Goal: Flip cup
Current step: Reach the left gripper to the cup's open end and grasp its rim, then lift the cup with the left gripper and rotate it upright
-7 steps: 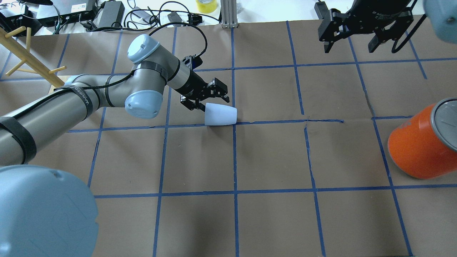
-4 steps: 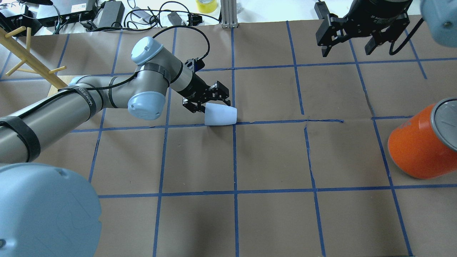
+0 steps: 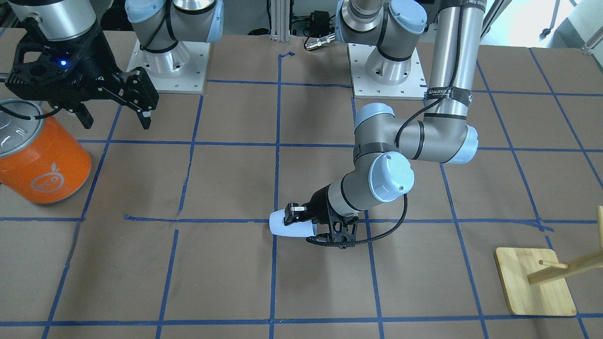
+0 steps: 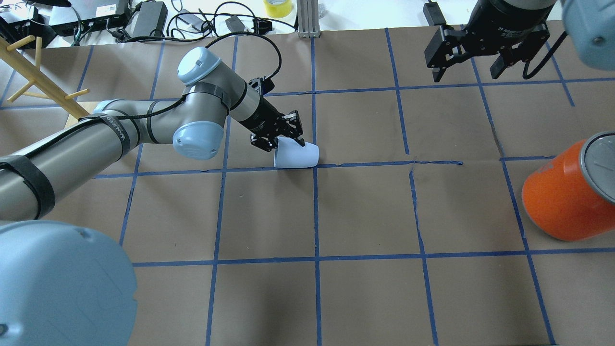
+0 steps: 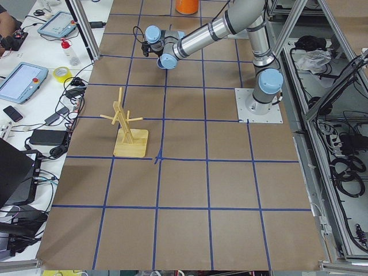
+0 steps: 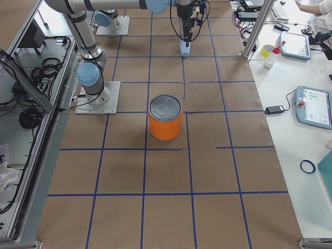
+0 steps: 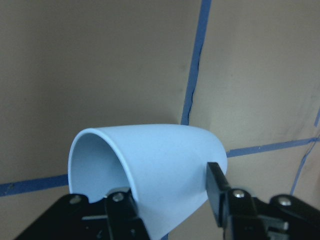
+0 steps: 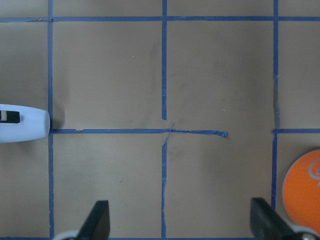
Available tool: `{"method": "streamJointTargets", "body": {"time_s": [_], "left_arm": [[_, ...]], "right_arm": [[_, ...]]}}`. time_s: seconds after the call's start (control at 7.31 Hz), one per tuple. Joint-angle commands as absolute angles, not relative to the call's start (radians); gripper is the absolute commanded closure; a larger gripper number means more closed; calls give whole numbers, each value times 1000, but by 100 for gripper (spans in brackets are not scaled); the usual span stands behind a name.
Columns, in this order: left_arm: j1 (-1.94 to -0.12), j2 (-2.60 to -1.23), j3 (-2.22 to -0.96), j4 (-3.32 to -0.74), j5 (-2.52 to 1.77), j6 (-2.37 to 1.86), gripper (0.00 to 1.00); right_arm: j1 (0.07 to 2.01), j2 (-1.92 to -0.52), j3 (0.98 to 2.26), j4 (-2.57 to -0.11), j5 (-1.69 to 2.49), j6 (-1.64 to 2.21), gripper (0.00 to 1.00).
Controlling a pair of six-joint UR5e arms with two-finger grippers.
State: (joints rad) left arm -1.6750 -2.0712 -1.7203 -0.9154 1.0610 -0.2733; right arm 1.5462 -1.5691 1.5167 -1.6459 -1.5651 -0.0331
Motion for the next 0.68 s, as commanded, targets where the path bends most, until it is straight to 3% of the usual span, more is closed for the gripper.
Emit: {"method": "streamJointTargets", "body": {"time_s": [0.0, 0.55], "left_arm": [[-1675, -2050, -1648, -984, 1121, -373, 100], [-1684, -2001, -1580, -1051, 1347, -411, 100]], "right_arm": [[1546, -1569, 1522, -1646, -1568, -32, 0], [1546, -1575, 1534, -1646, -1565, -32, 0]]}}
